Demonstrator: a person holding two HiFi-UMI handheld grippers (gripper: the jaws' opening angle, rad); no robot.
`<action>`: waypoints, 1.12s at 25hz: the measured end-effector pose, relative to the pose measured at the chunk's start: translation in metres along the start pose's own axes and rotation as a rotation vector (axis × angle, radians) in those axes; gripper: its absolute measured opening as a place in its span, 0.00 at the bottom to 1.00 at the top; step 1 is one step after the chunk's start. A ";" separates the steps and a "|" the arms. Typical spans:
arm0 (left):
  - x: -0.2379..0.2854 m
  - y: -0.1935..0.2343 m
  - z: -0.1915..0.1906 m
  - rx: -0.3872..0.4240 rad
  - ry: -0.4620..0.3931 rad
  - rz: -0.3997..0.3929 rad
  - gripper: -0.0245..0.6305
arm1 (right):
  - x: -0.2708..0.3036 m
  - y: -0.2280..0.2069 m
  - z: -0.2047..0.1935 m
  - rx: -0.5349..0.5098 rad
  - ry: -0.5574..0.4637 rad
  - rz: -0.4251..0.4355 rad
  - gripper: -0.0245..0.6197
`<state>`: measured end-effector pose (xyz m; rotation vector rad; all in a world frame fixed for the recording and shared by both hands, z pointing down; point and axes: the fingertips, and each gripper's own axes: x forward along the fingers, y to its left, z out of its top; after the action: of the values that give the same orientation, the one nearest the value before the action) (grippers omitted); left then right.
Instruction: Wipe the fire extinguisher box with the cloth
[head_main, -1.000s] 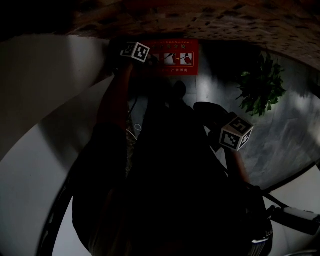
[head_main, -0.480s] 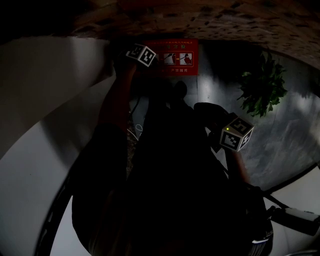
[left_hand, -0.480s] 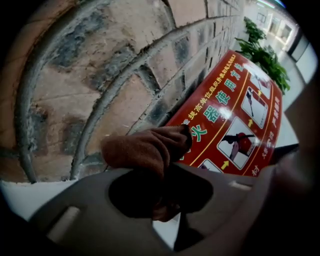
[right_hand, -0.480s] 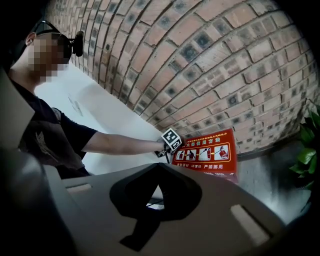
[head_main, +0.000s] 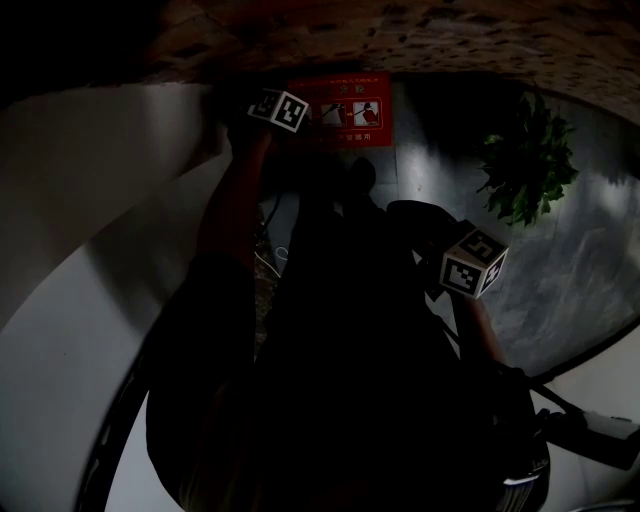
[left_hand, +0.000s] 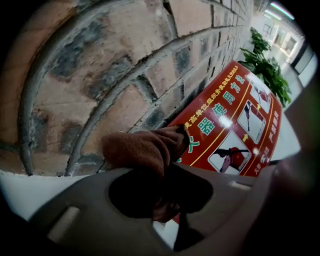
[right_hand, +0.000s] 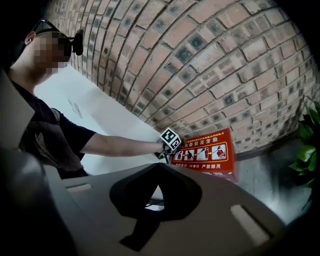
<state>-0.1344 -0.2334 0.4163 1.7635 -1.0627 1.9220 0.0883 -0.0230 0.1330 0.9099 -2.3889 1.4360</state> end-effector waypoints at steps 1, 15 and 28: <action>-0.001 -0.002 0.002 -0.007 0.001 0.001 0.17 | 0.000 0.000 0.002 -0.005 0.002 0.001 0.04; -0.009 -0.026 0.024 -0.093 -0.023 -0.053 0.17 | 0.007 -0.011 -0.005 -0.065 0.067 -0.015 0.04; -0.017 -0.057 0.051 -0.122 -0.032 -0.108 0.17 | 0.000 -0.018 -0.002 -0.025 0.035 -0.002 0.04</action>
<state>-0.0566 -0.2269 0.4149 1.7528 -1.0492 1.7334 0.0991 -0.0277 0.1474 0.8739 -2.3742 1.4066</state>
